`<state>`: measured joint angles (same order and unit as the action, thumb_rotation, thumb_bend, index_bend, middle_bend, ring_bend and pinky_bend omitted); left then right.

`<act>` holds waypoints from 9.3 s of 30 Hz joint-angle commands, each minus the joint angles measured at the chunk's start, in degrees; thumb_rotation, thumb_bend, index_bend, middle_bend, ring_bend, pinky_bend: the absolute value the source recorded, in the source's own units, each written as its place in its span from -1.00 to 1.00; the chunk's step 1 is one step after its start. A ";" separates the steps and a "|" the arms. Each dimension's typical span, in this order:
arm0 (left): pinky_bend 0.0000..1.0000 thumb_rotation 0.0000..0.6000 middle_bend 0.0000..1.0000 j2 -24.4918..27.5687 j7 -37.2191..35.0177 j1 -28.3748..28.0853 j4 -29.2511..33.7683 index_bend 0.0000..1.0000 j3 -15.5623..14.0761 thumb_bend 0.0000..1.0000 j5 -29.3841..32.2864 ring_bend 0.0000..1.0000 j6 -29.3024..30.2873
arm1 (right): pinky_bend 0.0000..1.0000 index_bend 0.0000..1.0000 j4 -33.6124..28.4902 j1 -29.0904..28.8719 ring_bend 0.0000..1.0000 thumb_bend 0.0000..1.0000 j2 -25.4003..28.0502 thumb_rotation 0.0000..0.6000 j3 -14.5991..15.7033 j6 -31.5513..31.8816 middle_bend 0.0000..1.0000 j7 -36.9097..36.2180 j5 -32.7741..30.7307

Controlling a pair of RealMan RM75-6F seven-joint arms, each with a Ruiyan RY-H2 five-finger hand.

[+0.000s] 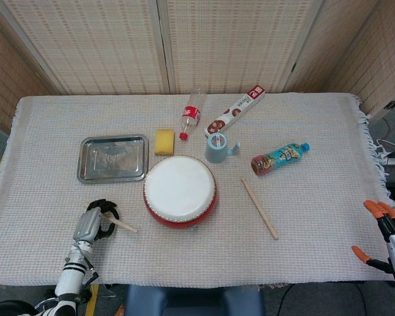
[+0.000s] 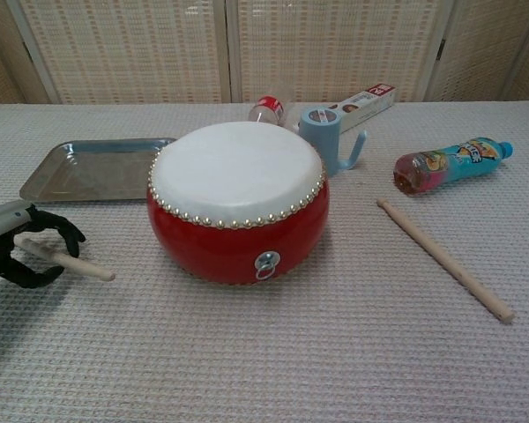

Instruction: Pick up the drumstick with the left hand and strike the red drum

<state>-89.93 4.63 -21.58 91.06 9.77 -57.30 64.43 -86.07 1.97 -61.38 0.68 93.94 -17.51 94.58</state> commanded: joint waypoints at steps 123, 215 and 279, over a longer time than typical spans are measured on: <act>-0.28 1.00 0.17 10.20 -85.12 -2.99 -2.82 0.45 -0.51 -0.83 -16.26 -0.02 -18.25 | -0.62 -0.77 0.14 0.00 -0.92 -0.64 -0.20 1.00 -0.15 -0.72 -0.78 0.27 -0.82; 0.39 1.00 0.85 3.41 -70.68 -0.66 -5.27 0.62 -6.81 -1.00 -23.44 0.63 -10.87 | -0.62 -0.77 0.74 0.49 -0.92 -0.64 -0.44 1.00 -0.32 0.79 -0.78 -0.61 -0.34; 1.00 1.00 1.00 11.40 13.31 -7.18 3.66 1.00 3.22 0.78 -12.12 1.00 3.90 | -0.62 -0.77 -3.82 -2.16 -0.92 -0.64 2.32 1.00 -3.75 3.29 -0.78 5.00 2.38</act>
<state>-78.52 10.20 -26.59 93.03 11.33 -72.02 66.20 -89.81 -0.16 -59.12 -3.03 97.26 -12.49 96.89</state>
